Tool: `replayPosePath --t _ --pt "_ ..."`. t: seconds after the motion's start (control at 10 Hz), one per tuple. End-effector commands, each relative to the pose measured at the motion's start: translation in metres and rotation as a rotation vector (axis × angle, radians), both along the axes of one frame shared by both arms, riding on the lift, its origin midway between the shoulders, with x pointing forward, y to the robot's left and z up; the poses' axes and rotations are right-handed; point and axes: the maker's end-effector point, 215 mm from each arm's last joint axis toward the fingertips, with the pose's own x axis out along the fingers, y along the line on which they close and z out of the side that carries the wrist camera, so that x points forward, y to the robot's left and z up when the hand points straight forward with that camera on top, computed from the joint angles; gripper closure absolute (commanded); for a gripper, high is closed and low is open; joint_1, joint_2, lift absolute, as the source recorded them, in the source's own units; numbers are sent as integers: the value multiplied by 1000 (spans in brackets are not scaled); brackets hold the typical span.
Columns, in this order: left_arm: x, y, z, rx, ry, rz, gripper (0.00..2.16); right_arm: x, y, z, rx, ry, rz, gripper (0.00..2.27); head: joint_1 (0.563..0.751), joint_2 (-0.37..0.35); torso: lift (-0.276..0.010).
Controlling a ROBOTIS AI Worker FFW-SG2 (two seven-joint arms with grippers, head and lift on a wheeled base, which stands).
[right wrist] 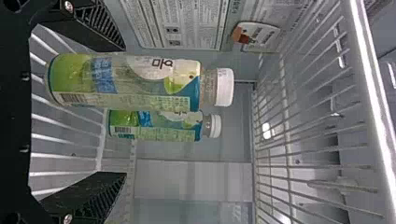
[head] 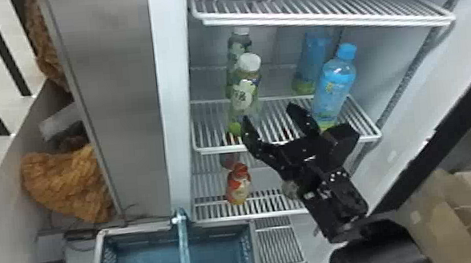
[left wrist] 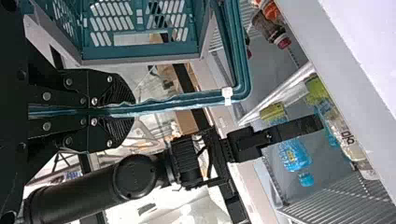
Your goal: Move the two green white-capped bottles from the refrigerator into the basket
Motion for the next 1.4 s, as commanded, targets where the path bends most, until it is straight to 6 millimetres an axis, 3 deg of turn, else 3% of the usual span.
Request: replayPosePath --t 0.0,0.7,0.8,1.0,1.2,1.3 --pt "0 0 0 3 -2 -1 1202 9 1 -4 -1 3 14 75 695 -192 -4" --pt "0 0 -1 3 1 -1 1202 31 26 7 1 -16 66 110 695 -166 -4" --pt "0 0 0 1 1 -1 1202 32 29 8 2 -16 72 190 695 -158 -4" --pt "0 0 -1 1 5 -2 1202 38 36 5 -1 -2 84 705 695 -146 -4" --pt "0 0 -1 -1 5 -2 1202 39 41 9 5 -7 94 909 695 -137 -4" --pt "-1 0 -1 -2 7 -1 1202 38 41 10 17 -6 95 907 695 -133 -4"
